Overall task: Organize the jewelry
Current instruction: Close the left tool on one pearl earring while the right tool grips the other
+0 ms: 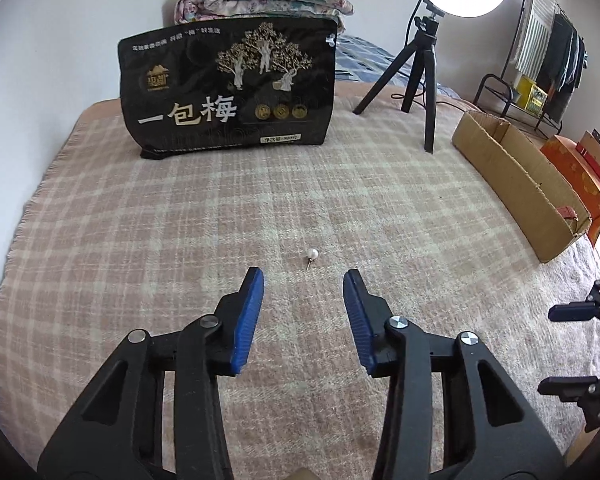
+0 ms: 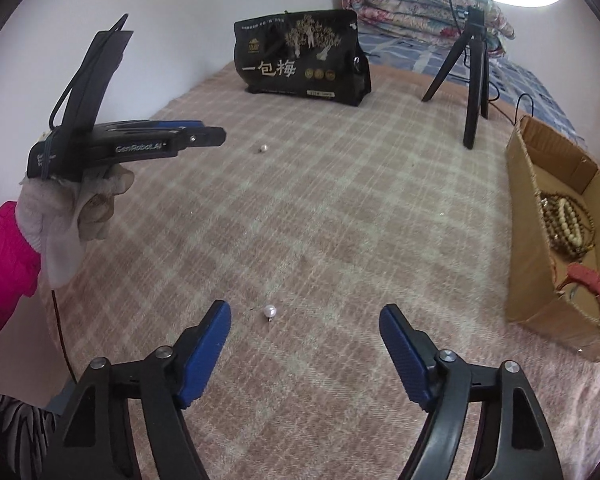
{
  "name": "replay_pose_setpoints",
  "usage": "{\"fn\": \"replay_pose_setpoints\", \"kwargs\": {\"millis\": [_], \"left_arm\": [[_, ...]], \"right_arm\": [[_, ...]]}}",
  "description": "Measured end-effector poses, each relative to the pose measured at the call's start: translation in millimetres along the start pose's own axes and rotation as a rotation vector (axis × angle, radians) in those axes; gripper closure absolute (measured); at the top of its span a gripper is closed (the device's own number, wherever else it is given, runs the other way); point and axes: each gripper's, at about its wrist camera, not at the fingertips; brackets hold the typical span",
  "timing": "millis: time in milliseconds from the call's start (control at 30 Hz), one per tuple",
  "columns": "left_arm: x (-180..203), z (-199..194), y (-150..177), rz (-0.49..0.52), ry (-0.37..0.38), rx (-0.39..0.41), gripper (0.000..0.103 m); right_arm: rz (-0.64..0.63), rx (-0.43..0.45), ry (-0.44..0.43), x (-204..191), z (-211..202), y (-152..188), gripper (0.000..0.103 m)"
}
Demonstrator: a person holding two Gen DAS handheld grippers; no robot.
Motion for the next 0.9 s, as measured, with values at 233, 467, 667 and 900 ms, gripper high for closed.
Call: {"fn": "replay_pose_setpoints", "kwargs": {"millis": [233,467,667,900], "left_arm": [[2.2,22.4,5.9,-0.004,0.027,-0.039,0.066],[6.0,36.3,6.3,0.034,0.026,-0.044,0.071],[11.9,48.9,2.8,0.074,0.028,-0.049,0.072],[15.2,60.0,6.9,0.1,0.018,-0.063,0.077]], "right_arm": [[-0.02,-0.033,-0.048,-7.5,13.2,6.9,0.049],[-0.047,-0.047,-0.066,-17.7,29.3,9.1,0.065],[-0.059,-0.049,-0.061,-19.1,36.9,7.2,0.069],[-0.057,-0.049,-0.062,-17.7,39.4,7.5,0.072]]}}
Point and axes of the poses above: each gripper's, at about its wrist camera, not at the fingertips, and z roughly the way its jaws point, x to its right, y to its underside, and after that the axes turned 15 degrees about x, right-handed
